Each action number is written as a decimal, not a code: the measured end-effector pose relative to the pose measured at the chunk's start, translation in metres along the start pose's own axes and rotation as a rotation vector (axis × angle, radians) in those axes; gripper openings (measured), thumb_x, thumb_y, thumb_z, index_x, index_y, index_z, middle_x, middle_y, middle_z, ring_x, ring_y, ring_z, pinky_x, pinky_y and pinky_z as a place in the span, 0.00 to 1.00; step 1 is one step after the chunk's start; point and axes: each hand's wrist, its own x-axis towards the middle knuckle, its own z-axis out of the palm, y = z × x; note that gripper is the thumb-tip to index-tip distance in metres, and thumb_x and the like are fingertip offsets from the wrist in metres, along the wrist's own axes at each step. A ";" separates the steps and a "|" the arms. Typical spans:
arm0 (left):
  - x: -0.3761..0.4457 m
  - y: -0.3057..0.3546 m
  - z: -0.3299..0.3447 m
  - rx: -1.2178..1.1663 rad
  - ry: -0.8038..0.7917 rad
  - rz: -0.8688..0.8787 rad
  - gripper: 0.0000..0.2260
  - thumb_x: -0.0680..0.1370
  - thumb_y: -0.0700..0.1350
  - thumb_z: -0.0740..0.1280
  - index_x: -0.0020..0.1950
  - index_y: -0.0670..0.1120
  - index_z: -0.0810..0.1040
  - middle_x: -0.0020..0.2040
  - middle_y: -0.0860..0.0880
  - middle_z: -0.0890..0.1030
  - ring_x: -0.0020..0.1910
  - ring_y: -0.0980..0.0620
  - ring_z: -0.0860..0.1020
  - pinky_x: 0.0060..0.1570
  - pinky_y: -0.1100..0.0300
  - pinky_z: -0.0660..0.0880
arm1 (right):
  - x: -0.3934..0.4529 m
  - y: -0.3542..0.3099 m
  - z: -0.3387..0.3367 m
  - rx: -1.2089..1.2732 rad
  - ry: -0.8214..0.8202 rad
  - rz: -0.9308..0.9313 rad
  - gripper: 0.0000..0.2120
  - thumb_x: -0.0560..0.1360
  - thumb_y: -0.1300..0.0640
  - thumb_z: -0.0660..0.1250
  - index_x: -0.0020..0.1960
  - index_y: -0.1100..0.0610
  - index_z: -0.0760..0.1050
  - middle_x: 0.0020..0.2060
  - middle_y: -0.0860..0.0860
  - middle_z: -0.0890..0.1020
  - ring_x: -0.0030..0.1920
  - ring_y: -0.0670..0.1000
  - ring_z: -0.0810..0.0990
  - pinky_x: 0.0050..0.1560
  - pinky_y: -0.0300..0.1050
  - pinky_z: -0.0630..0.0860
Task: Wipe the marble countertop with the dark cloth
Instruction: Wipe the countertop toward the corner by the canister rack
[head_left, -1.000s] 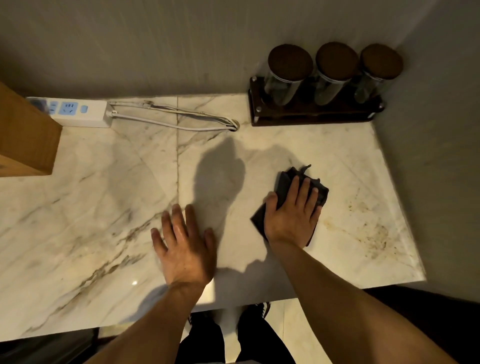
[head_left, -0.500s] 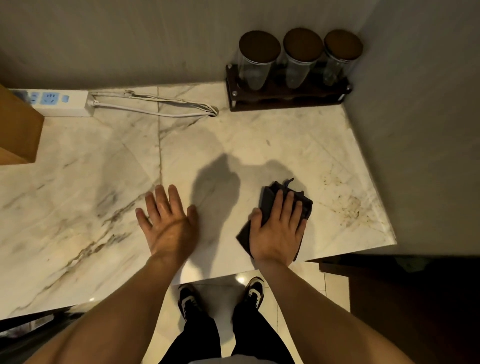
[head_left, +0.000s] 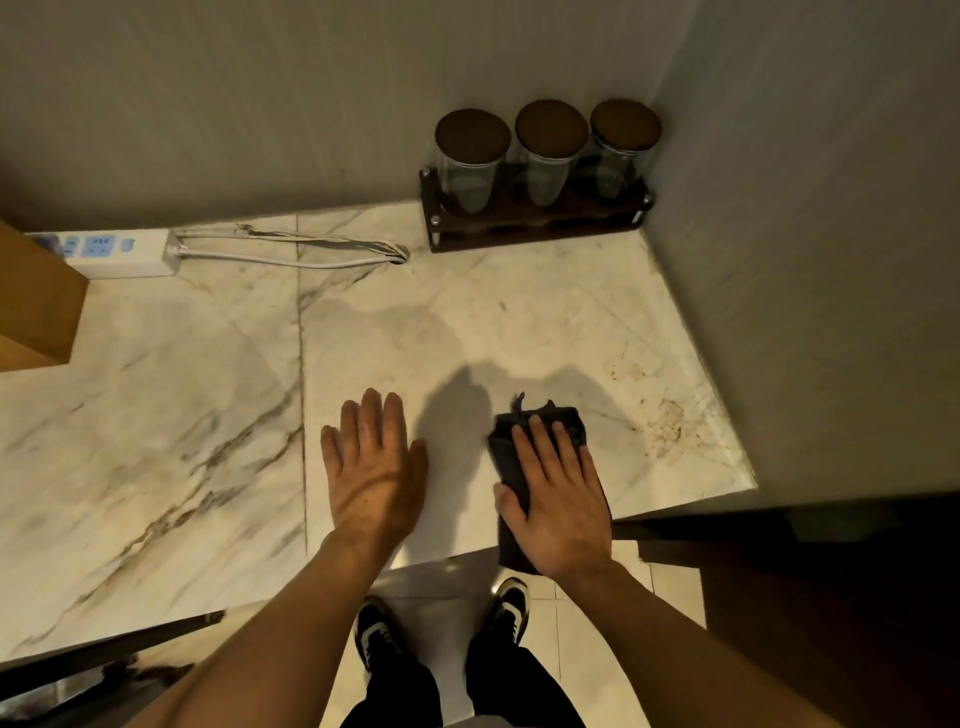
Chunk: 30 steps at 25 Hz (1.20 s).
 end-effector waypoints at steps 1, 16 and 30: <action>0.000 0.005 0.003 0.001 -0.007 0.006 0.27 0.80 0.55 0.51 0.77 0.45 0.55 0.78 0.41 0.54 0.77 0.39 0.49 0.74 0.41 0.44 | 0.000 0.009 -0.002 -0.014 -0.017 -0.065 0.32 0.77 0.39 0.52 0.77 0.50 0.53 0.77 0.50 0.57 0.77 0.53 0.52 0.73 0.54 0.48; 0.022 0.041 0.027 -0.032 0.030 -0.035 0.30 0.78 0.59 0.44 0.77 0.46 0.56 0.78 0.43 0.57 0.77 0.42 0.50 0.75 0.44 0.42 | 0.062 0.078 -0.025 -0.095 -0.198 -0.578 0.33 0.76 0.39 0.55 0.77 0.47 0.50 0.77 0.48 0.53 0.77 0.51 0.48 0.74 0.53 0.50; 0.027 0.046 0.035 0.149 -0.026 -0.079 0.29 0.78 0.57 0.51 0.76 0.44 0.60 0.76 0.41 0.63 0.75 0.39 0.56 0.72 0.38 0.52 | 0.160 0.073 -0.033 -0.117 -0.161 -0.551 0.32 0.77 0.40 0.52 0.77 0.48 0.51 0.78 0.48 0.54 0.77 0.51 0.48 0.75 0.53 0.47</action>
